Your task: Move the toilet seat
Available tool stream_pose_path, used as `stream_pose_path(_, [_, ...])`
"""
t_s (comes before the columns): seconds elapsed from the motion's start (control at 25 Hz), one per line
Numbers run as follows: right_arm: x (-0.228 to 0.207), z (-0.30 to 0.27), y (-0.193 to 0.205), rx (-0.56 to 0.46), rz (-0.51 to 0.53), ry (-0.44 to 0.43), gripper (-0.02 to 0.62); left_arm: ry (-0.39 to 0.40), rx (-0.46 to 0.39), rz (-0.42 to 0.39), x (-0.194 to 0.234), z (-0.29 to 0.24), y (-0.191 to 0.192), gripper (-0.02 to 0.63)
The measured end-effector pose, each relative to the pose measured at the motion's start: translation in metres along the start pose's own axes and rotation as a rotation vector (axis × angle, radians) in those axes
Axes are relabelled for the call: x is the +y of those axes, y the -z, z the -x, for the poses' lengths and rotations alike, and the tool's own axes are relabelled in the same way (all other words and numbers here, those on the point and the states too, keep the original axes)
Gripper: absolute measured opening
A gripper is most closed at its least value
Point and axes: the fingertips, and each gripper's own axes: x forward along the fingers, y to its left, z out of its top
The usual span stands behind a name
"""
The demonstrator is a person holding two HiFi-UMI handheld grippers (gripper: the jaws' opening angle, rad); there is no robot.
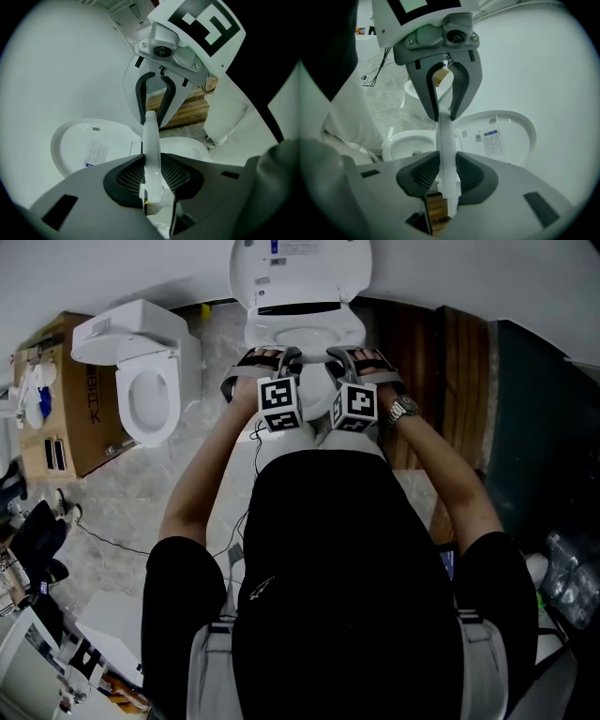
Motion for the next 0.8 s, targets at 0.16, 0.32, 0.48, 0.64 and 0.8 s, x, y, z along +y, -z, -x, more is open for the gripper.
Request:
stream_pose_path(0.16, [-0.013,-0.002,-0.002,0.0,-0.001,-0.014,0.121,-0.018,-0.032,0.005,0.018,0.0,-0.003,0.117])
stream_pose_path(0.32, [-0.025,-0.005,-0.004,0.005,0.003,-0.047,0.121,-0.003,-0.031,0.007,0.03,0.001,-0.001,0.117])
stream_pose_path(0.48, [-0.035,-0.009,-0.004,-0.004,-0.002,-0.076,0.121,0.004,-0.035,0.015,0.043,0.002,-0.002,0.115])
stream_pose_path(0.64, [-0.048,-0.011,-0.003,0.0,-0.003,-0.085,0.121,0.006,-0.033,0.017,0.055,0.002,-0.001,0.115])
stream_pose_path(0.8, [-0.056,-0.011,-0.002,0.001,-0.006,-0.094,0.121,-0.012,-0.022,0.012,0.065,0.003,-0.003,0.115])
